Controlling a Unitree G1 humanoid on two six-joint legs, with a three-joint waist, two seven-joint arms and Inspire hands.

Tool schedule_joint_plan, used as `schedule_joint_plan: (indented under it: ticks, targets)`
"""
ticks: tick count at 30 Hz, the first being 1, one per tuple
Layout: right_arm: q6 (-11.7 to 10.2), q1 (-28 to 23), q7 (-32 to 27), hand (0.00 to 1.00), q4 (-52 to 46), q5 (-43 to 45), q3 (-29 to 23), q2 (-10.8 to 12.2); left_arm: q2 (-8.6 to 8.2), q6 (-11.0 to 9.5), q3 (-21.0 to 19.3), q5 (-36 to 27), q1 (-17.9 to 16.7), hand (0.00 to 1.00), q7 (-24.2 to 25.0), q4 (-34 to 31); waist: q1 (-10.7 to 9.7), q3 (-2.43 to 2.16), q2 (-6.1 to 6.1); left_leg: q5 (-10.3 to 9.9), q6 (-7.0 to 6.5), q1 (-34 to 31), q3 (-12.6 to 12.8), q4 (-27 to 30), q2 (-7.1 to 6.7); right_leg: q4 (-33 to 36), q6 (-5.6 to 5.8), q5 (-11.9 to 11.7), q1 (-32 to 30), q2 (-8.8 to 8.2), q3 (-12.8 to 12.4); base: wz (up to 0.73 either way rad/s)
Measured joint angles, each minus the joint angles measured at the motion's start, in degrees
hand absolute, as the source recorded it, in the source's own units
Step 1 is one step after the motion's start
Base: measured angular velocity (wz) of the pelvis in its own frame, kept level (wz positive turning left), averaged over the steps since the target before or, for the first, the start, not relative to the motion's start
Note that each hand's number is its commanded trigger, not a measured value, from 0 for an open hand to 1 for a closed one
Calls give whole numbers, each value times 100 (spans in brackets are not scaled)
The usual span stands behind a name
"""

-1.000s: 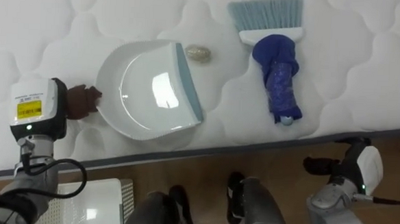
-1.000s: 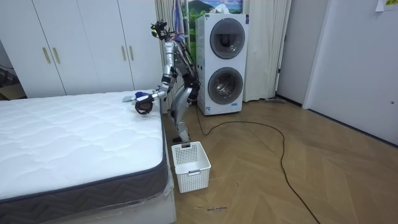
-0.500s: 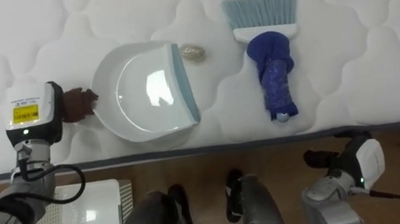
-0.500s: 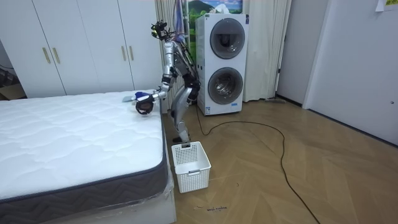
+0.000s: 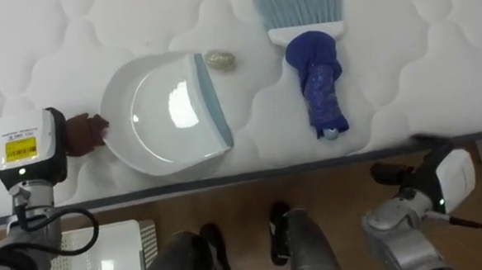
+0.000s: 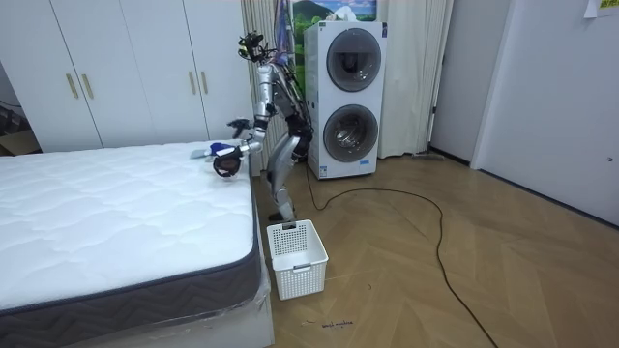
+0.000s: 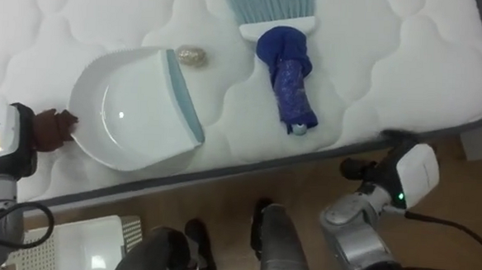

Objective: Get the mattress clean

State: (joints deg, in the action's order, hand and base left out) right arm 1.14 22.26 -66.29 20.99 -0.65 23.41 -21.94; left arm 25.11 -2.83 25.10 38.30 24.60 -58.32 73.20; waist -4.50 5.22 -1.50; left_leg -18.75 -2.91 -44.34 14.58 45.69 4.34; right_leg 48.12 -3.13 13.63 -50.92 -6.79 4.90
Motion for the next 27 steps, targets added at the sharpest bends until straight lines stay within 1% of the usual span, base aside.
schedule_joint_plan:
  ticks: [1, 2, 3, 4, 5, 6, 7, 8, 10, 11, 12, 14, 16, 19, 20, 21, 23, 27]
  targets:
    - [-141, 157, 8, 0, 5, 203, -16, -9, -1, 2, 86, -19, -6, 100, 0, -8, 5, 0, -1, 16, 7, 42, -38, -24, 1, -41, -1, -12, 72, 3, 33, 25]
    - [-376, 382, 45, 0, 5, 575, -64, 14, -3, 2, 233, -12, -23, 100, 9, -28, 23, -4, -6, 39, 24, 129, -119, -80, 0, -126, -6, -13, 228, -1, 136, 25]
    - [-482, 438, 67, 0, 1, 784, -115, 42, -2, 2, 281, -8, -41, 100, 12, -60, 20, -6, -7, 55, 35, 169, -175, -119, -2, -181, -9, -14, 303, -2, 191, 39]
    - [-678, 502, 98, 0, 3, 1100, -214, 97, -4, 0, 324, -6, -58, 100, 45, -114, 32, -10, -5, 86, 59, 216, -312, -190, -7, -288, -19, -10, 453, -15, 329, 47]
    - [-805, 469, 126, 0, 31, 1276, -246, 154, -4, 3, 317, -5, -57, 100, 61, -153, 44, -11, -4, 119, 74, 247, -423, -235, -13, -388, -25, -8, 577, -10, 454, 45]
    - [-857, 442, 162, 0, 68, 1328, -243, 185, -6, 8, 317, -5, -59, 100, 76, -161, 62, -13, -2, 126, 78, 263, -449, -248, -14, -431, -27, -6, 628, -5, 498, 30]
    - [-898, 389, 263, 0, 132, 1454, -234, 223, -10, 16, 318, 11, -58, 100, 161, -187, 126, -17, 4, 127, 78, 313, -452, -291, -10, -476, -32, -2, 694, -16, 548, 12]
    - [-950, 369, 391, 0, 205, 1533, -222, 223, -10, 34, 318, 12, -56, 100, 222, -236, 169, -19, 7, 137, 67, 334, -446, -326, -12, -484, -18, 8, 704, -27, 543, 4]
    - [-983, 362, 568, 0, 374, 1646, -212, 239, -9, 73, 317, 12, -46, 100, 309, -287, 201, -22, 7, 162, 52, 345, -419, -339, -25, -458, -2, 17, 714, -53, 541, 0]
    - [-984, 358, 643, 0, 420, 1676, -206, 282, -9, 94, 303, 7, -41, 100, 369, -300, 184, -23, 9, 163, 50, 352, -413, -349, -65, -430, 11, 24, 714, -105, 546, 6]
    - [-988, 359, 686, 0, 466, 1685, -206, 335, -10, 112, 306, 13, -37, 100, 454, -347, 153, -26, 13, 163, 50, 360, -411, -336, -91, -415, 27, 34, 716, -122, 538, 7]
    - [-993, 358, 778, 0, 535, 1694, -199, 385, -12, 118, 310, 19, -33, 100, 539, -418, 139, -27, 16, 163, 49, 380, -416, -312, -94, -410, 41, 42, 737, -146, 534, 2]
    - [-1002, 353, 824, 0, 547, 1696, -151, 387, -12, 117, 311, 21, -30, 100, 563, -459, 135, -27, 17, 163, 49, 408, -413, -294, -96, -409, 49, 47, 774, -158, 532, 0]
    - [-1125, 357, 840, 0, 546, 1712, -148, 402, -14, 124, 310, 18, -30, 100, 655, -461, 148, -34, 27, 158, 41, 466, -378, -320, -98, -445, 64, 57, 823, -162, 508, 0]
    - [-1128, 353, 864, 0, 545, 1711, -149, 418, -15, 127, 310, 20, -59, 100, 687, -461, 148, -36, 31, 153, 25, 500, -376, -336, -98, -446, 65, 57, 852, -162, 510, 0]
    - [-1128, 351, 909, 0, 545, 1711, -149, 425, -15, 128, 310, 21, -78, 100, 719, -461, 149, -53, 42, 157, 16, 512, -382, -345, -96, -443, 60, 51, 861, -164, 515, 0]
    - [-1128, 351, 984, 0, 544, 1711, -153, 429, -15, 129, 310, 35, -77, 100, 755, -465, 149, -64, 54, 159, 13, 516, -382, -354, -84, -442, 47, 33, 874, -172, 546, 7]
    - [-1166, 340, 1152, 0, 545, 1711, -148, 445, -19, 135, 311, 126, -80, 100, 802, -465, 152, -75, 53, 181, -12, 516, -379, -362, -76, -444, 30, 4, 880, -183, 578, 3]
